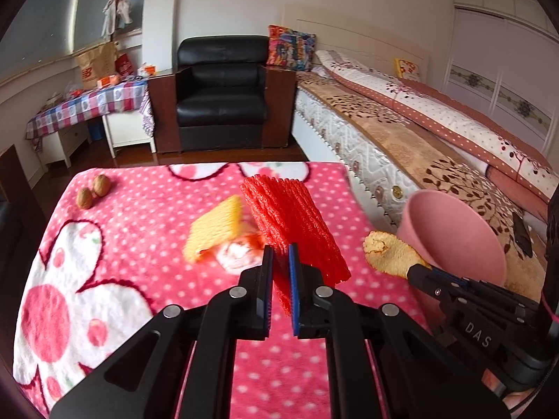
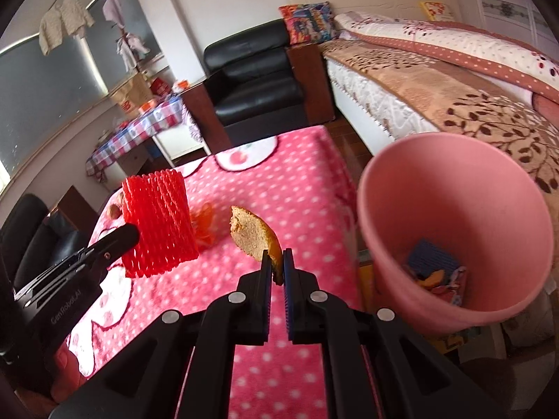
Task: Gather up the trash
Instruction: 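Carry the red foam mesh and tan chip over the pink bucket, then open the right tool to drop the tan chip while the left tool releases the red mesh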
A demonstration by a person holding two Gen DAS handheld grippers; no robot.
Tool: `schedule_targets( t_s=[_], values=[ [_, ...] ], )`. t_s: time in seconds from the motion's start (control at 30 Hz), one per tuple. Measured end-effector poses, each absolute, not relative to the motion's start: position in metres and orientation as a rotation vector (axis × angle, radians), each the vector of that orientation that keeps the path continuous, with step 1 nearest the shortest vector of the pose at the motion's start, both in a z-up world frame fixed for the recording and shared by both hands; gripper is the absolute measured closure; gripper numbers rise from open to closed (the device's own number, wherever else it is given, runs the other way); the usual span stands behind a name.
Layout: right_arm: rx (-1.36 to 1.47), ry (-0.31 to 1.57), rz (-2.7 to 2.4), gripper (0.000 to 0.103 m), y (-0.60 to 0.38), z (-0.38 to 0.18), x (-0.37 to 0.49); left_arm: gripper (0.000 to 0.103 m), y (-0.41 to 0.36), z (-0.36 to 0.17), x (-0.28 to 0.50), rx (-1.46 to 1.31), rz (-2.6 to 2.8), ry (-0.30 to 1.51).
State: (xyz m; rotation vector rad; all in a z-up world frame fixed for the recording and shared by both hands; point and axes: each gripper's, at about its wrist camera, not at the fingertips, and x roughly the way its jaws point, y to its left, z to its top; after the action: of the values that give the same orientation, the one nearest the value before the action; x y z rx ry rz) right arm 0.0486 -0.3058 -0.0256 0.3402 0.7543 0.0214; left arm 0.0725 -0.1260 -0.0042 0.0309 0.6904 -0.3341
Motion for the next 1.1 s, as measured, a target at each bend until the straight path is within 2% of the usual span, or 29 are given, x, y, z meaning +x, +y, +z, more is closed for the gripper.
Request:
schedule_targets(
  t_s=[0.4, 1.1],
  values=[
    [0.412, 0.695, -0.163, 0.097, -0.386, -0.017, 0.030, 0.095, -0.209, 0.005, 0.062, 0.103, -0.499, 0.642],
    [0.459, 0.694, -0.336, 0.097, -0.468, -0.038, 0.016, 0.095, -0.312, -0.025, 0.054, 0.217, -0.650, 0.691]
  ],
)
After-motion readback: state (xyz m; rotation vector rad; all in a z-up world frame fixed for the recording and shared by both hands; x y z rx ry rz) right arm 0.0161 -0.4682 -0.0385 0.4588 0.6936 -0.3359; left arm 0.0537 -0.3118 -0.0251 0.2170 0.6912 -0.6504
